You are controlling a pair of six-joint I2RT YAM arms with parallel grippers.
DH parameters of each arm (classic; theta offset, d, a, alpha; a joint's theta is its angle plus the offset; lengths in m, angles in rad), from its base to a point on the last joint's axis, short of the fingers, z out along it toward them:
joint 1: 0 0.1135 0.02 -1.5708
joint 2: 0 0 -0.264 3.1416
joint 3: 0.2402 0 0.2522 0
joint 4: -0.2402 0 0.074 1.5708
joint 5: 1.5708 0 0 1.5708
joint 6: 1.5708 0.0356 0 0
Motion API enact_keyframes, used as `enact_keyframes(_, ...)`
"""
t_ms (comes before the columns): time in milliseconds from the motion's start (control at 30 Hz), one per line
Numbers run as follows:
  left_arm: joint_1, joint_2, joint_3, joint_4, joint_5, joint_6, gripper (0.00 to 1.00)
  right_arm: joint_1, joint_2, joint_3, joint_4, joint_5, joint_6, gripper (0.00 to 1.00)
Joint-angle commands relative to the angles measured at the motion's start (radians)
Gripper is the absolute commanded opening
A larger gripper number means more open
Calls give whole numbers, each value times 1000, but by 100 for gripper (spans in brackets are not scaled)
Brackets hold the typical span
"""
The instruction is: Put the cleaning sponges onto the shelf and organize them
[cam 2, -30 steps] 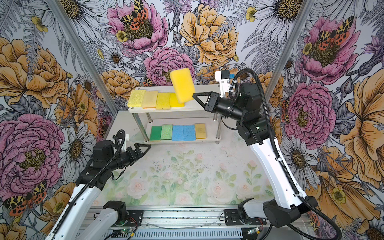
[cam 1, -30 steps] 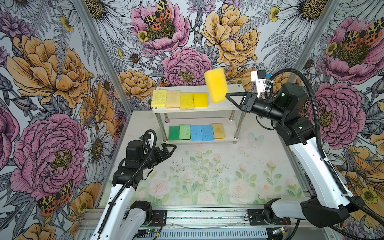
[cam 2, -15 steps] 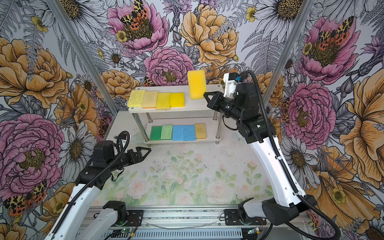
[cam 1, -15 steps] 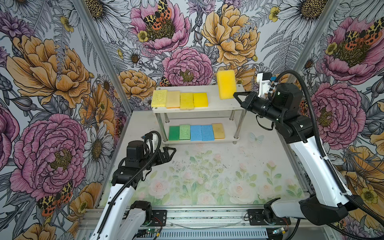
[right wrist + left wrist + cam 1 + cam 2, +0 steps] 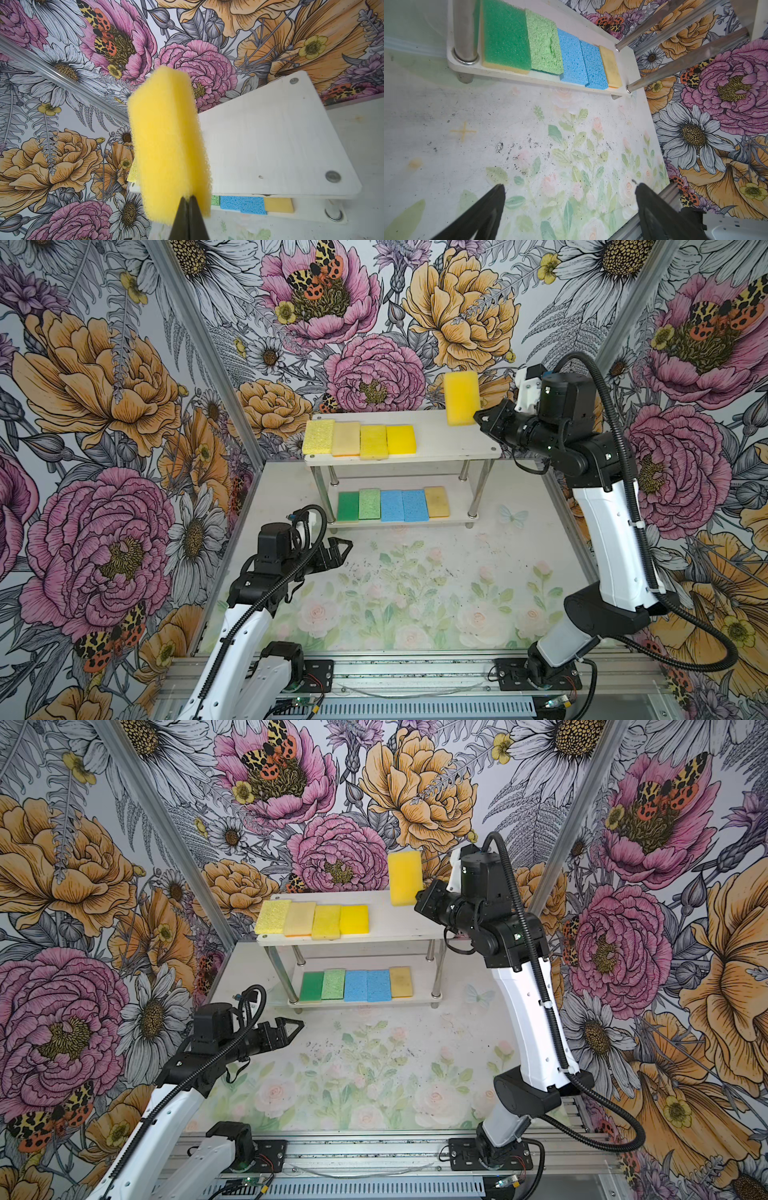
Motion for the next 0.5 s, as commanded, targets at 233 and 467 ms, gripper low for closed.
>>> enact_keyframes(233,-14,-25,-11,17,-10,24,99,-12,204,268,-268,-119,34,0)
enact_keyframes(467,-20,-33,-10,17,-17,25,99,-3,241,266,-265,-129,54,0)
